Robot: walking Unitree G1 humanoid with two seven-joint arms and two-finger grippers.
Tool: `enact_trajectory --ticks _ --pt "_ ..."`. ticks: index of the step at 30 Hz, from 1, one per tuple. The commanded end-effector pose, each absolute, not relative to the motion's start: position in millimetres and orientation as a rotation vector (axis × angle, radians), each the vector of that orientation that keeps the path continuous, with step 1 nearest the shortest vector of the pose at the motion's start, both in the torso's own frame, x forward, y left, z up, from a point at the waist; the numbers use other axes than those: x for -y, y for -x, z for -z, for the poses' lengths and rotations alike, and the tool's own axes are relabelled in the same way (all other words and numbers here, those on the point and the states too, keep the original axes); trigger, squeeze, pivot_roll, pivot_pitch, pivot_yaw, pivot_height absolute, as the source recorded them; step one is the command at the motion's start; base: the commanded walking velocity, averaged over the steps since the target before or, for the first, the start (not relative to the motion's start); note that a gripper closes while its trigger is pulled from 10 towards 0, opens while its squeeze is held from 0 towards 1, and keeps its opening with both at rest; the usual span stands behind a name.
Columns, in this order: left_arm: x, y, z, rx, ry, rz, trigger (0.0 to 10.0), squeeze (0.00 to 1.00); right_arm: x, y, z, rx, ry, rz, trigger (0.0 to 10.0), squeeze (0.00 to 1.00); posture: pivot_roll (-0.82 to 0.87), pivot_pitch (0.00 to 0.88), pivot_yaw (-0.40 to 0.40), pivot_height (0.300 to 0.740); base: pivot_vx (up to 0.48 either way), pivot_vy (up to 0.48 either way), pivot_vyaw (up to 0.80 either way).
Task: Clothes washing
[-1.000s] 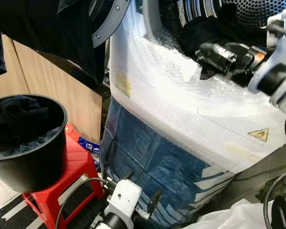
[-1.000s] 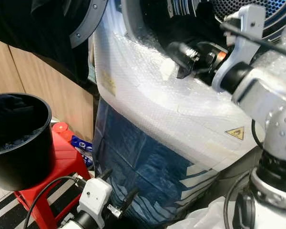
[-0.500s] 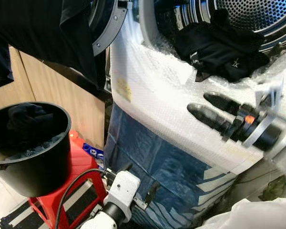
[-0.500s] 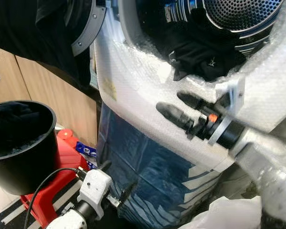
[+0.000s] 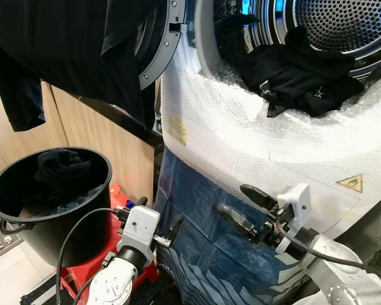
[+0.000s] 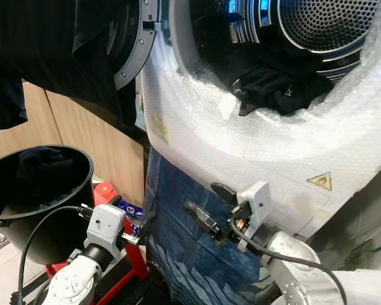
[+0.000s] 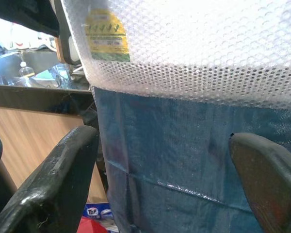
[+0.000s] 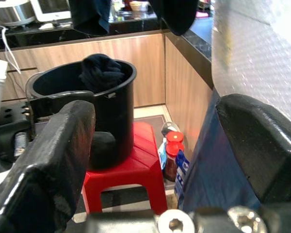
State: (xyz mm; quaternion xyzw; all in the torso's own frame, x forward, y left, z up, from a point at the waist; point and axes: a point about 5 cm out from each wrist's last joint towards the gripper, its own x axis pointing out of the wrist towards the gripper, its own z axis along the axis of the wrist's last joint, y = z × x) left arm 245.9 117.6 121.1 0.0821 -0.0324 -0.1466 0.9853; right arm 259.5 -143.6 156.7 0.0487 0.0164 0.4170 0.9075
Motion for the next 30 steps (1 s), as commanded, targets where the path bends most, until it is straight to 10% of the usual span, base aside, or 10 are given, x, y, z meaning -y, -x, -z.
enact_trajectory --ticks 1,30 --pt "-115.6 -247.8 -121.6 0.077 -0.172 0.290 10.0 0.00 143.6 -257.5 -153.5 -0.040 -0.081 -0.873 10.0 0.00 0.03 0.011 -0.077 0.740 0.000 0.000 0.00" --pt "-143.5 -259.4 -46.5 -0.168 -0.193 0.108 10.0 0.00 150.7 -259.1 -57.1 -0.112 -0.017 -0.451 10.0 0.00 0.02 0.000 -0.061 0.740 0.000 0.000 0.00"
